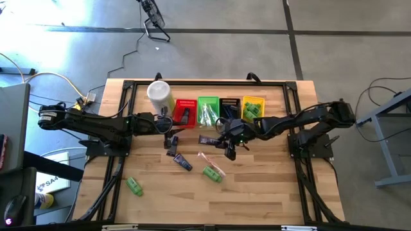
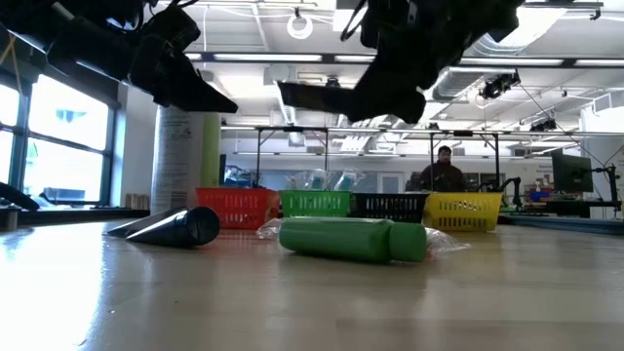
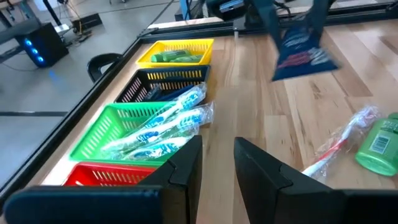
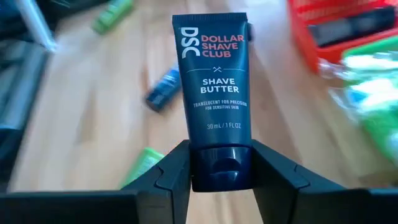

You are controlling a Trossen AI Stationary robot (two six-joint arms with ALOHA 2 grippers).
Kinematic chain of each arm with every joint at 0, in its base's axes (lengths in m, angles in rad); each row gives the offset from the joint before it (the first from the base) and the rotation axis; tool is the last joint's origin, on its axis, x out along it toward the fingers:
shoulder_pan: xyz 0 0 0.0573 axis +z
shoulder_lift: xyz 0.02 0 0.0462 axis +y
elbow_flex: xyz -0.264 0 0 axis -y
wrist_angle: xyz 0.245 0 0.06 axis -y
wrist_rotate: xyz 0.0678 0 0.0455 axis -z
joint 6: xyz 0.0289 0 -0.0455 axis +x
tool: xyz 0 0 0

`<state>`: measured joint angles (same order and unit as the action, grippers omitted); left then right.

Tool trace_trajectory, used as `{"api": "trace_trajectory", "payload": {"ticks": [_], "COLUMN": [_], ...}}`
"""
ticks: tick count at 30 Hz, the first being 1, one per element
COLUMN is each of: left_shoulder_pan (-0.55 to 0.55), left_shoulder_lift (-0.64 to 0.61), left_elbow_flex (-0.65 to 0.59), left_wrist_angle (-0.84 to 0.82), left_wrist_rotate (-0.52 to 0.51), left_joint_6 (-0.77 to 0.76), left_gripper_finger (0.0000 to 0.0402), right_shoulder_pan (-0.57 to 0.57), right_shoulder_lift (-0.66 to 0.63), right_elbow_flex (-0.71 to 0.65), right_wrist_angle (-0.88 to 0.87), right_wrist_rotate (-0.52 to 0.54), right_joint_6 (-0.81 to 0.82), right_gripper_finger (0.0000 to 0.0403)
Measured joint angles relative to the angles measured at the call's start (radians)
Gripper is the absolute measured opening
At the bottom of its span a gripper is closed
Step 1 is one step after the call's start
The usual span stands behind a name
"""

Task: Pick & Place Travel size toiletries
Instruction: Put the blue shave cream into the red bin

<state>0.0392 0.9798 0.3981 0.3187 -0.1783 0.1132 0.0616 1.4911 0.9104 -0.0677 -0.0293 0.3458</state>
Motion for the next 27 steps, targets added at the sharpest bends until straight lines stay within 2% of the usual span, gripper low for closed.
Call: {"api": "trace_trajectory", "payload": {"ticks": [4,8,14,22,27], "left_shoulder_pan": [0.000,0.000,0.000,0.000,0.000], "left_shoulder_lift": [0.000,0.011,0.059,0.149,0.158], "left_elbow_flex": [0.000,0.000,0.000,0.000,0.000], "left_wrist_angle": [-0.025,-0.075,-0.076,0.128,0.202], "left_wrist_rotate": [0.008,0.066,0.092,0.092,0.092], "left_joint_6": [0.114,0.221,0.277,0.405,0.512], "left_gripper_finger": [0.0088,0.0088,0.0088,0.0088,0.0088], "right_shoulder_pan": [0.000,0.000,0.000,0.000,0.000], "right_shoulder_lift": [-0.001,-0.001,-0.001,-0.001,-0.001], "right_elbow_flex": [0.000,0.000,0.000,0.000,0.000], "right_wrist_angle": [0.047,0.073,0.089,0.087,0.087], "right_wrist_rotate": [-0.049,-0.057,-0.060,-0.108,-0.137], "right_joint_6": [0.028,0.029,0.063,0.106,0.131], "right_gripper_finger": [0.0132,0.0132,0.0131,0.0130,0.0132]}}
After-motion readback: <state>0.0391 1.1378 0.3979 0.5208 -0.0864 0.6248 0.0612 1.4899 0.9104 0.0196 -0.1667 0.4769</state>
